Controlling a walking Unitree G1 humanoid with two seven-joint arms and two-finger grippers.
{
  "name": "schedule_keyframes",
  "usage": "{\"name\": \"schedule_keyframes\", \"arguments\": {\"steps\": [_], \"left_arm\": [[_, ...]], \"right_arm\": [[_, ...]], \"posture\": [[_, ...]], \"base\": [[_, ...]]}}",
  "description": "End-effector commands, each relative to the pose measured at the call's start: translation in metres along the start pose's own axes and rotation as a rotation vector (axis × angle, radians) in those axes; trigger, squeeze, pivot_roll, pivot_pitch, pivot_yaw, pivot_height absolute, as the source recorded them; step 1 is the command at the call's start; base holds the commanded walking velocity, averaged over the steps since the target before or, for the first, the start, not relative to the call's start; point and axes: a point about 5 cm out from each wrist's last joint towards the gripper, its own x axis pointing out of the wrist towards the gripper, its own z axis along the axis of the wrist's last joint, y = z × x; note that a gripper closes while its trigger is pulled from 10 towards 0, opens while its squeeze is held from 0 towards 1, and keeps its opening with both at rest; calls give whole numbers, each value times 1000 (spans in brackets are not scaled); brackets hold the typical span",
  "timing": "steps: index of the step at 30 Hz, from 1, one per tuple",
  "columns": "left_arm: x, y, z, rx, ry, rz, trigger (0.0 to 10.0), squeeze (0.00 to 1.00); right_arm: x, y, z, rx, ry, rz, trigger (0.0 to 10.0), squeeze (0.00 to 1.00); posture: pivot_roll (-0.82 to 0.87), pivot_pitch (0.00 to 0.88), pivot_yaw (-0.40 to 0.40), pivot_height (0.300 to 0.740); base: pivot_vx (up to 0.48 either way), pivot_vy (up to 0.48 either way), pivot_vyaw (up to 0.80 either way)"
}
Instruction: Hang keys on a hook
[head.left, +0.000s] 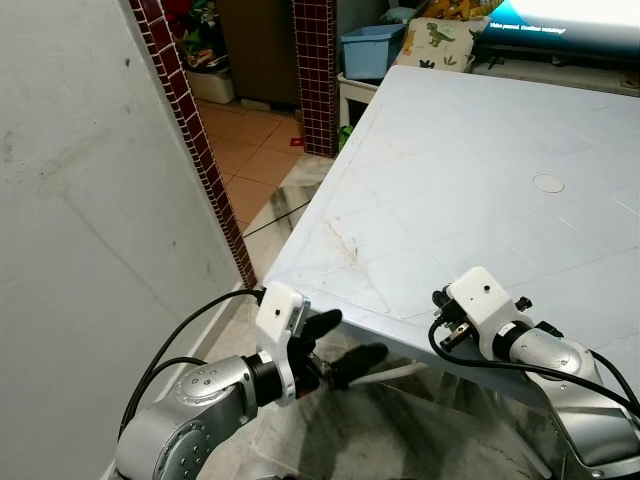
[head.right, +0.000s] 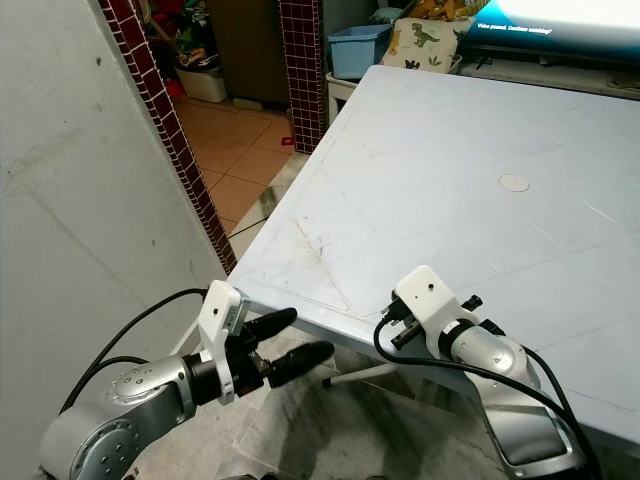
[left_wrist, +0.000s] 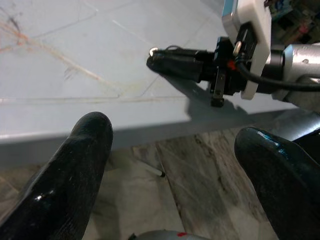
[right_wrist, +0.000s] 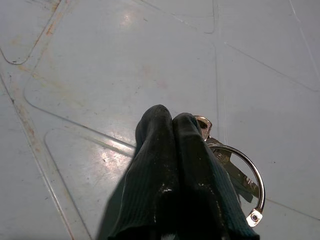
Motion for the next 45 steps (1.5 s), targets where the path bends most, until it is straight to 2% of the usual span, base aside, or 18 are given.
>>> {"name": "schedule_keyframes", "arguments": {"steps": [1,5,7,8,14,20,21,22,23,24,25,26,30,33,37,45], "left_arm": [[-2,-2,0,2,10,-16,10000,0],[-2,-1,0,7,17,-12,10000,0],[-3,2,1,25,16,13,10000,0],[-3,2,1,25,16,13,10000,0],[-2,10,5,40,-9,59,10000,0],[-2,10,4,42,-7,60,10000,0],[-2,10,4,42,-5,59,10000,0],[-2,10,4,42,-5,59,10000,0],[-2,10,4,42,-3,57,10000,0],[-2,10,4,42,-2,56,10000,0],[-2,10,4,43,-2,55,10000,0],[-2,10,4,43,-1,55,10000,0],[-2,10,4,43,1,53,10000,0],[-1,9,3,40,4,43,10000,0],[0,9,4,43,5,39,10000,0],[-1,9,4,44,6,40,10000,0]], "right_arm": [[1,1,-11,17,53,2,0,0],[2,-5,-3,13,5,-57,0,0],[2,-15,16,24,-82,-125,0,0],[2,-15,16,24,-82,-125,0,0],[-1,-36,51,23,-237,-274,0,0],[-4,-43,66,13,-303,-336,0,0],[-3,-41,63,1,-285,-310,1137,0],[-3,-41,63,1,-285,-310,1137,0],[-4,-40,59,-1,-267,-294,6353,0],[-4,-39,57,-5,-250,-285,10000,0],[-5,-38,52,-24,-202,-267,10000,0],[-7,-40,47,-10,-173,-275,10000,1000],[-11,-39,43,16,-151,-268,10000,1000],[-12,-27,38,59,-105,-225,10000,1000],[-11,-18,37,74,-94,-197,10000,1000],[-12,-18,30,71,-24,-179,10000,1000]], "posture": [[-63,119,86,740],[-63,121,84,740],[-63,121,84,740],[-63,121,84,740],[-67,114,84,740],[-68,111,85,740],[-68,109,86,740],[-68,109,86,740],[-68,109,86,740],[-68,109,86,740],[-67,108,86,740],[-70,108,87,740],[-72,107,88,740],[-77,106,90,740],[-78,106,89,740],[-76,106,85,740]], "base": [[0,0,0],[0,0,0],[0,0,0],[0,0,0],[0,0,0],[0,0,0],[0,0,0],[0,0,0],[0,0,0],[0,0,0],[0,0,0],[0,0,0],[0,0,0],[0,0,0],[0,0,0],[0,0,0]]}}
